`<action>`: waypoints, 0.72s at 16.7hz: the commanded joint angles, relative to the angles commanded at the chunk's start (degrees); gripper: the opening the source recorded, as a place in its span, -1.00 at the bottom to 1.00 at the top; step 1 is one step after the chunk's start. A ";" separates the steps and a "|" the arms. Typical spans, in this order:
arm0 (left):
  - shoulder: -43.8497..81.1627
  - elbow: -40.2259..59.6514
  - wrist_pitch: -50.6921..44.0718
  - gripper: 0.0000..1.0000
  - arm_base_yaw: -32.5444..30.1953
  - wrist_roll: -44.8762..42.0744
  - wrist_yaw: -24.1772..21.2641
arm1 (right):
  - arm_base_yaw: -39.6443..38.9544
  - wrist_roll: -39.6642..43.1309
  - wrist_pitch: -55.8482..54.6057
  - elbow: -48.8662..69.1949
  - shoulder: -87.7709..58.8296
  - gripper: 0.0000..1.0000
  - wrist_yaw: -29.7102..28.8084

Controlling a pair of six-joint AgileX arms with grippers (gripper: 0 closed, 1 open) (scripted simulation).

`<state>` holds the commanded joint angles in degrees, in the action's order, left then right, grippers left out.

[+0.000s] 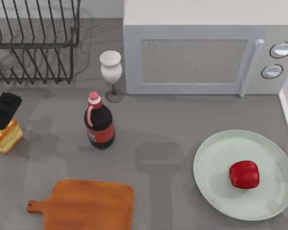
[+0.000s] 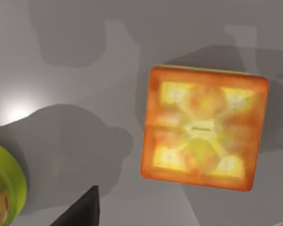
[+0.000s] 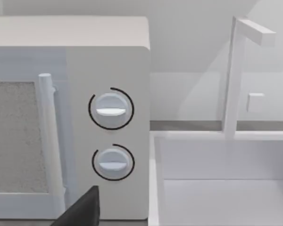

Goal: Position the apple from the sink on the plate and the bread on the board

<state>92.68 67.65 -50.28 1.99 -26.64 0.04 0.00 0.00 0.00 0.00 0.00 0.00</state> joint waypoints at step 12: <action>17.89 13.22 -9.92 1.00 0.07 -5.24 -0.02 | 0.00 0.00 0.00 0.00 0.00 1.00 0.00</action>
<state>110.57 80.88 -60.20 2.05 -31.88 0.02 0.00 0.00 0.00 0.00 0.00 0.00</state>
